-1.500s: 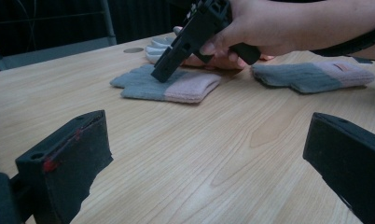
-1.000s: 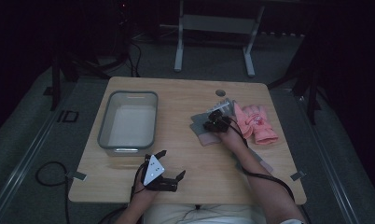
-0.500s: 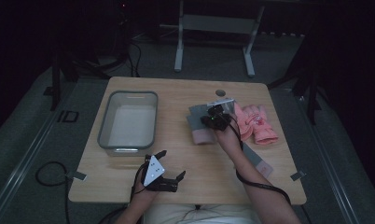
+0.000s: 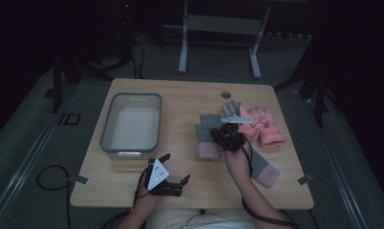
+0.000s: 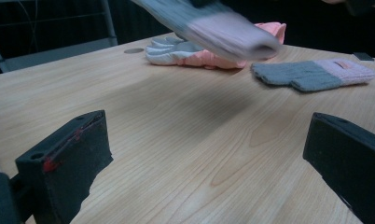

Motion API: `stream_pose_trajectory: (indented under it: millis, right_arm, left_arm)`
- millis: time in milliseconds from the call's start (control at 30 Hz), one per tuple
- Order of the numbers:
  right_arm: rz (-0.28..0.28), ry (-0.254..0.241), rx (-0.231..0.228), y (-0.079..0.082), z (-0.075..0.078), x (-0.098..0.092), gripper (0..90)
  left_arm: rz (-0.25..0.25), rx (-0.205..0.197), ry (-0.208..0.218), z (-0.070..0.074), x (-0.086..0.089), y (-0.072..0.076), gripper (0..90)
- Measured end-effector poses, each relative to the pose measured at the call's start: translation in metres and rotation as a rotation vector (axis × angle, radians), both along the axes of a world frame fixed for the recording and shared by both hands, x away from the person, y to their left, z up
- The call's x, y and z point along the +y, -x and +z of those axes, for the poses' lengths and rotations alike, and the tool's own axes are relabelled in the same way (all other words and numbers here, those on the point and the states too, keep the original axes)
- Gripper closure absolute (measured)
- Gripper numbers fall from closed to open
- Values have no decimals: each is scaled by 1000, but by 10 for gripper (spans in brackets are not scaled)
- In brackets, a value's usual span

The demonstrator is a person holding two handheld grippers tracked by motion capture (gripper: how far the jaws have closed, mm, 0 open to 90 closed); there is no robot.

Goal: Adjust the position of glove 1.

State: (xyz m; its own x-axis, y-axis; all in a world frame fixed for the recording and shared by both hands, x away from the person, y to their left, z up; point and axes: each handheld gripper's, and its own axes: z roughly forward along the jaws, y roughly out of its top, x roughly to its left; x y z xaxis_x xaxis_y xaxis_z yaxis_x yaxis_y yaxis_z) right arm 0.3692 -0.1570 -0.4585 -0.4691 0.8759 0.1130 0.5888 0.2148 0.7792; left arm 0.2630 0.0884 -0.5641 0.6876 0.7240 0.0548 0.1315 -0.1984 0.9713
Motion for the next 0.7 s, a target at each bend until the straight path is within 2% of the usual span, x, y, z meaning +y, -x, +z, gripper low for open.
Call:
stream_pose_trajectory:
  millis: [67, 133, 167, 267, 467, 700]
  right_arm:
    - [1, 8, 3, 7, -5, 0, 850]
    - [-9, -5, 13, 14, -10, -1, 851]
    - [-20, -19, 12, 17, -13, -2, 851]
    - [-32, -12, 3, 27, -24, 1, 850]
    - [-45, -3, 61, 30, -47, 1, 850]
    - [-40, 9, 96, 35, -67, 3, 849]
  left_arm:
    - [0, 1, 0, 0, 0, 0, 2]
    - [1, -1, 0, 0, 0, 0, 2]
    - [1, 0, -1, 0, 0, 0, 2]
    - [0, -3, -3, 0, 0, 0, 2]
    - [-1, -2, -1, 0, 0, 0, 2]
    - [1, -5, -4, 0, 0, 0, 2]
